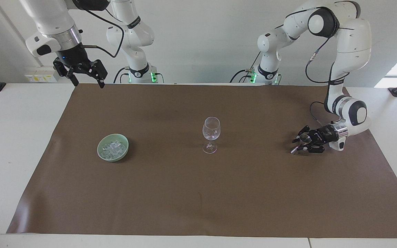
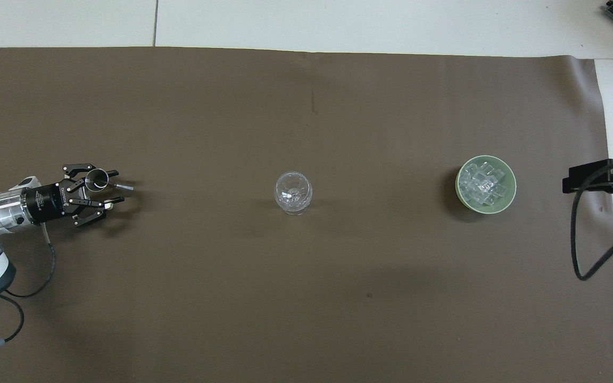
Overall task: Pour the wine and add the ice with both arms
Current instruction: 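Close the left gripper around the silver jigger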
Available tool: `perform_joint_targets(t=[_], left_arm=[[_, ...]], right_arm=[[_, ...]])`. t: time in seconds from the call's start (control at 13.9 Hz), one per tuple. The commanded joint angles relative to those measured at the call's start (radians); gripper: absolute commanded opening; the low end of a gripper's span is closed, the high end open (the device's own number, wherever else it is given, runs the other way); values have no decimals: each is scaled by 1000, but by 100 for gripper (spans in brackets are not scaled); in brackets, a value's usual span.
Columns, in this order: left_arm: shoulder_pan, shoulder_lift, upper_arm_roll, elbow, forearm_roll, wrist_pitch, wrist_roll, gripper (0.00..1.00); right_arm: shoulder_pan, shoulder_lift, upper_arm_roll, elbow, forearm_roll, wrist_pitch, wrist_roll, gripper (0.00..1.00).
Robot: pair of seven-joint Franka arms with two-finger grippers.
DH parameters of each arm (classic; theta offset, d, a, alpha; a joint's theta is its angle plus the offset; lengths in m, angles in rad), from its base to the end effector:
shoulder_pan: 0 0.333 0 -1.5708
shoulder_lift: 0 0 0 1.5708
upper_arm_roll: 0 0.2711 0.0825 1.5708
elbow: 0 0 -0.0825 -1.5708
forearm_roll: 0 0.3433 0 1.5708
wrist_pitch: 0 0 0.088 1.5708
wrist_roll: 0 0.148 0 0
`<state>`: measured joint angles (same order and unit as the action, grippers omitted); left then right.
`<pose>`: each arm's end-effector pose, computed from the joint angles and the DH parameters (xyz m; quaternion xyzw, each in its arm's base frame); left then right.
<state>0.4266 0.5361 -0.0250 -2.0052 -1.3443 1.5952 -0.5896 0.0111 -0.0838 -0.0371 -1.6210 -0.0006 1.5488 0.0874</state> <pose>0.5127 0.0633 0.1951 0.4685 0.5898 -0.4076 0.5163 0.4894 -0.0134 0.5570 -0.9984 0.0566 -0.0057 0.0014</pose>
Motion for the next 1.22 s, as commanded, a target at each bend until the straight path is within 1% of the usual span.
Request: perform_joint_targets(t=[0.0,0.36,0.65,0.79,1.0,1.15], left_arm=[[3,1,5,-6,-22,8,13,0],[6,-1,5,-3,-24,-3,4,0],[6,-10,5,23,-24,-30,-3,0],[-3,-33,5,37,-24,-41,-42,0],[-23,-90,4,37,-24,-38,-117,0],[-60,-136,4,37,-24,-37,-141,0]], right_arm=[[0,-16,0,-11,8,-12,-20,100],[0,-16,0,-11,8,-12,-20,100],[0,-16,0,-11,8,-12,-20,100],[0,-16,0,-11,8,-12,-20,100],[0,-16,0,-11,8,-12,-20,100],[0,-16,0,-11,8,-12,-20,100]])
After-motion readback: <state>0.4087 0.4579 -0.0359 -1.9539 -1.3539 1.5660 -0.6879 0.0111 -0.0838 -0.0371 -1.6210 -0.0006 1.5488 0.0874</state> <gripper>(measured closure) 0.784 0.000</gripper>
